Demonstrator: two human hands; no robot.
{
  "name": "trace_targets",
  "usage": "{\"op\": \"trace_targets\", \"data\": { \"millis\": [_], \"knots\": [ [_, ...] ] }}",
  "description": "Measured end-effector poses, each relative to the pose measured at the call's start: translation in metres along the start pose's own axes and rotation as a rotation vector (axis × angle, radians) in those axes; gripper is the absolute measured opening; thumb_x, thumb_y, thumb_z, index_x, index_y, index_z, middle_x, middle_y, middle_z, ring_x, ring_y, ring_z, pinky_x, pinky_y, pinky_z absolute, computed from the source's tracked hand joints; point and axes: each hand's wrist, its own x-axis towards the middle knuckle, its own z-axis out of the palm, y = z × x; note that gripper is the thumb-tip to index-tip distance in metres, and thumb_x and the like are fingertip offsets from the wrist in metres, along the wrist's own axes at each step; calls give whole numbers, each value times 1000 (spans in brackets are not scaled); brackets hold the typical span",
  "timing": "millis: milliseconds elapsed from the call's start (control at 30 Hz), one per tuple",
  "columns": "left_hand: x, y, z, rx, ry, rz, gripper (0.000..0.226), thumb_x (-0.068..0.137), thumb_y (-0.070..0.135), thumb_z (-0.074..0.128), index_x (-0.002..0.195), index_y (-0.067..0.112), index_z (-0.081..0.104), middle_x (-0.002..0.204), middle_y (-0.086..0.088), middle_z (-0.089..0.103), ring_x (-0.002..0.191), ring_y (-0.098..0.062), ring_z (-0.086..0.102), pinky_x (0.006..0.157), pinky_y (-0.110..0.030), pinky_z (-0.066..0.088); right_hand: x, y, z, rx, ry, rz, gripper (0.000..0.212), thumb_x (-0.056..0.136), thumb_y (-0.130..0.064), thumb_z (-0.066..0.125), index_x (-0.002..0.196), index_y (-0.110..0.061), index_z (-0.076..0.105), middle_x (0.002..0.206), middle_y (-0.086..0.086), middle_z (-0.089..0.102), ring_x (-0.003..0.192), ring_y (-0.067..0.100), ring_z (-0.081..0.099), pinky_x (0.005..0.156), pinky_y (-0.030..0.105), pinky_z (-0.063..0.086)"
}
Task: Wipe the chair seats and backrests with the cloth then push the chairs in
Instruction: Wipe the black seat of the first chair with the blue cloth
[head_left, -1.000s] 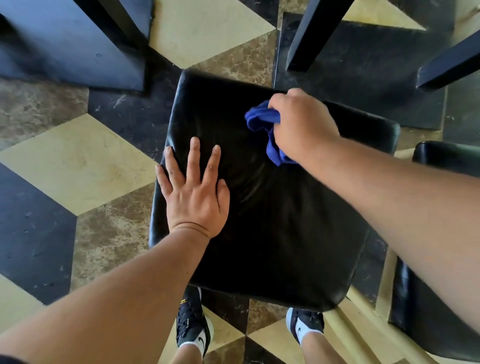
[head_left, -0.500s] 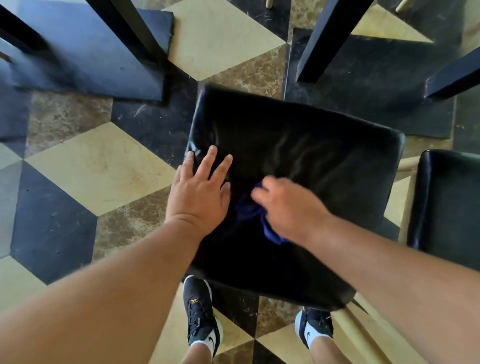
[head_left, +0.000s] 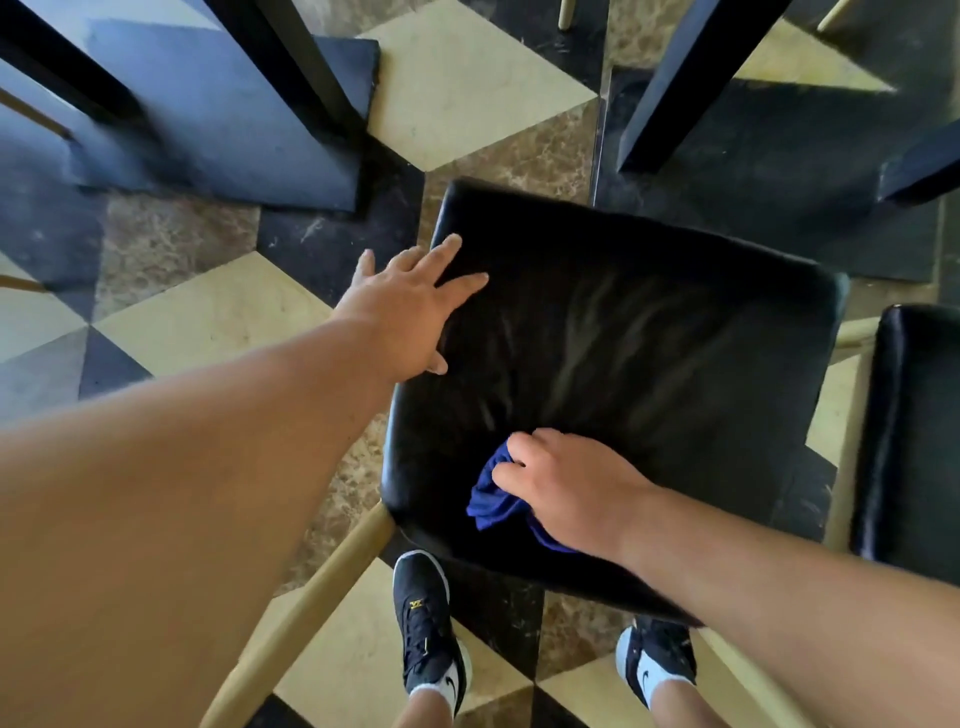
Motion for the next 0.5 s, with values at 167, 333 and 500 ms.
{"op": "trace_targets", "data": {
  "millis": [167, 333, 500],
  "knots": [
    [8, -1, 1, -11, 4, 18, 117, 78, 60, 87, 167, 45, 12, 178, 2, -7, 158, -30, 26, 126, -53, 23, 84, 39, -44, -17, 334, 262, 21, 90, -15, 60, 111, -17, 64, 103, 11, 53, 88, 37, 57, 62, 38, 37],
    [9, 3, 4, -56, 15, -7, 99, 93, 45, 78, 166, 48, 11, 178, 5, -11, 145, -32, 44, 110, -49, 41, 102, 17, -35, 2, 408, 355, 26, 90, -14, 64, 116, -13, 62, 108, 12, 56, 94, 34, 57, 70, 42, 46],
    [10, 2, 8, -73, -16, -30, 103, 94, 49, 77, 166, 51, 4, 177, 7, -17, 151, -33, 36, 119, -57, 35, 46, -43, 11, 56, 106, -16, 18, 90, -8, 55, 106, -11, 61, 103, 14, 55, 91, 37, 55, 72, 48, 46]
  ]
}}
